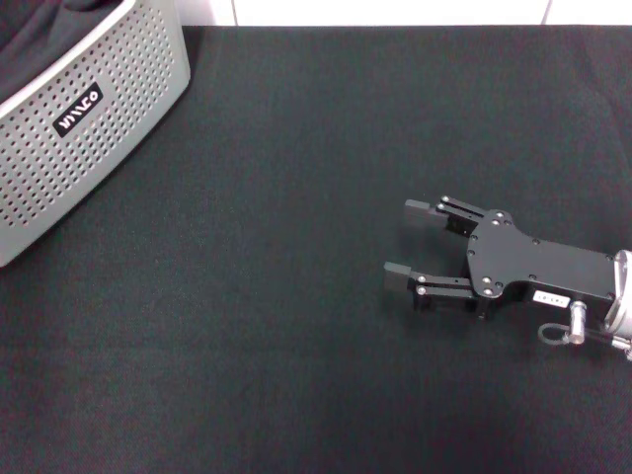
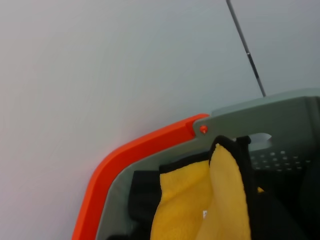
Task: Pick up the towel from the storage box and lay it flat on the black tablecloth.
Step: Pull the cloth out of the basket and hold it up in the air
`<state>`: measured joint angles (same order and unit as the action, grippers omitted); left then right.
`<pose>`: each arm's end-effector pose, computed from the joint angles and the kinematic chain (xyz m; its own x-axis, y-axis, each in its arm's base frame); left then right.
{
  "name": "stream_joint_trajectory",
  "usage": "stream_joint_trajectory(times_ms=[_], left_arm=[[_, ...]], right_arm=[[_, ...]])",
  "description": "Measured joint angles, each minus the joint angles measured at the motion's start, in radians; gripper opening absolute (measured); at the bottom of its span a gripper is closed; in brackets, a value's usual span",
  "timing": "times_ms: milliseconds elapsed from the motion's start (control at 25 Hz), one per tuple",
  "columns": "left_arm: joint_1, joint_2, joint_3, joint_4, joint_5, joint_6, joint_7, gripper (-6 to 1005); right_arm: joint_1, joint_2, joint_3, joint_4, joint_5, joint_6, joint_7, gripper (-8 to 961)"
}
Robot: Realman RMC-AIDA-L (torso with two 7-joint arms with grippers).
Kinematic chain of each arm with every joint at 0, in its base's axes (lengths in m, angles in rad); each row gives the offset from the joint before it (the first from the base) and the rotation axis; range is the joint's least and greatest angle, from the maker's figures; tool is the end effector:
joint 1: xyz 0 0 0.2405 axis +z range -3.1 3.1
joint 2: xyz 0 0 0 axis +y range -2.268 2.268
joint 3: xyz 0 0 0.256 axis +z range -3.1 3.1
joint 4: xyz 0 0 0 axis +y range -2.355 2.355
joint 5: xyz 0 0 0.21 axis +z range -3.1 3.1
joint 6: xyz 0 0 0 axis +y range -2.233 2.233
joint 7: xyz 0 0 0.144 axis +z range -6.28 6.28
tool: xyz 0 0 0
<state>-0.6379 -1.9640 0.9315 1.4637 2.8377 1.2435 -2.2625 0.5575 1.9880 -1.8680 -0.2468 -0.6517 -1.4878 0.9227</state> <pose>-0.2108 0.4272 0.1849 0.8623 0.5064 -0.0056 0.2208 -0.3858 -0.8958 0.2288 0.2984 -0.0594 0.6655 -0.1995 -0.7192 -0.3265 -0.9444 -0.0401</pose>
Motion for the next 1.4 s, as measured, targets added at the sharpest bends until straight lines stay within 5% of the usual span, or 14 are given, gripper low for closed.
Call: stream_joint_trajectory(times_ms=[560,680,840,1080,1400], left_arm=[[-0.002,-0.009,-0.012,0.047,-0.018,0.051,-0.03,67],[0.009,-0.024,-0.031,0.107,-0.067,0.057,-0.034,36],[0.046,-0.031,-0.079,0.203,-0.284,0.083,0.004,5],[0.079,0.004,-0.184,0.216,-0.807,0.228,0.117,5],[0.079,0.001,-0.213,0.208,-1.097,0.414,0.115,5]], right_arm=[[-0.048,0.006,0.039,-0.003,0.003,-0.015,-0.031,877],[-0.058,0.008,0.051,-0.001,0.003,-0.024,-0.039,877],[-0.075,0.009,0.085,-0.002,0.003,-0.046,-0.062,876],[-0.109,0.033,0.196,-0.021,0.0,-0.208,-0.27,876],[-0.135,0.039,0.202,-0.084,0.061,-0.258,-0.423,874]])
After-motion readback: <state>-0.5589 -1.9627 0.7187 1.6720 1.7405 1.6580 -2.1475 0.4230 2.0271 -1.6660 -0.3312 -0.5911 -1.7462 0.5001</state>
